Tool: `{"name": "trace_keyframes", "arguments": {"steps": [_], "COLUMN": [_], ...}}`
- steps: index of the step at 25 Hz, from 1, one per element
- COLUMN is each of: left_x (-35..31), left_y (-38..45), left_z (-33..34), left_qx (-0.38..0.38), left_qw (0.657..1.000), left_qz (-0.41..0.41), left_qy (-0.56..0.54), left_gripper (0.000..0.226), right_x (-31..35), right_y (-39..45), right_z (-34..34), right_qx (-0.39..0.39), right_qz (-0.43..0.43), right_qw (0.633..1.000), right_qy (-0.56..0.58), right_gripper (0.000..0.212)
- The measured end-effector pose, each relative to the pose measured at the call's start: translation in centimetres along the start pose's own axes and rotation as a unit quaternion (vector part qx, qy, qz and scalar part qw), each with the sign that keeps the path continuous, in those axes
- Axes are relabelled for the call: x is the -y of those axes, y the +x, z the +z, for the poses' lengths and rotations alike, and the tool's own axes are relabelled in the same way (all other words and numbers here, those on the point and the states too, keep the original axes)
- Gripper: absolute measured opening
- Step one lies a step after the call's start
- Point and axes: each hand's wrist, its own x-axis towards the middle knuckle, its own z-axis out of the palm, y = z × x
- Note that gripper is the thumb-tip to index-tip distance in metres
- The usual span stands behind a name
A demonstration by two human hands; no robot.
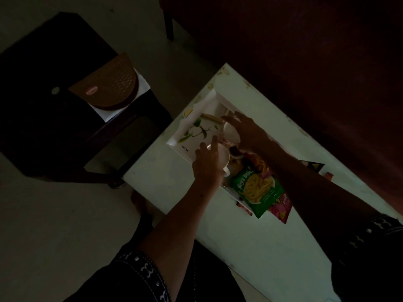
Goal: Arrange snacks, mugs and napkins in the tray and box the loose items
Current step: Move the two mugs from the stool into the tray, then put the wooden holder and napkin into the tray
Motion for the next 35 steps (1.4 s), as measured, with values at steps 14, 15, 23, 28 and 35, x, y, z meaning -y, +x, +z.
{"name": "trace_keyframes", "arguments": {"steps": [14, 15, 23, 28, 35], "left_x": [12.0, 12.8, 16.8, 18.1, 18.0], "left_y": [-4.1, -3.9, -0.3, 1.0, 4.0], "left_z": [-18.8, -20.1, -25.8, -25.8, -25.7], "left_qx": [-0.186, -0.214, -0.246, -0.197, -0.129], "left_qw": [0.975, 0.969, 0.957, 0.972, 0.987], "left_qz": [0.004, 0.017, 0.089, 0.112, 0.063], "left_qy": [-0.124, -0.123, -0.128, -0.067, 0.075], "left_gripper": [0.059, 0.049, 0.030, 0.041, 0.058], "right_x": [15.4, 17.2, 28.6, 30.8, 32.3], "right_y": [-0.8, -0.1, 6.9, 8.4, 9.2], "right_z": [-9.6, -9.9, -6.1, -4.9, -6.0], "right_qx": [-0.029, -0.036, -0.032, -0.066, -0.071], "right_qz": [0.042, 0.031, 0.248, 0.349, 0.324], "right_qw": [0.997, 0.995, 0.791, 0.655, 0.647], "right_qy": [0.062, 0.087, 0.558, 0.666, 0.687], "right_gripper": [0.058, 0.051, 0.021, 0.007, 0.014]}}
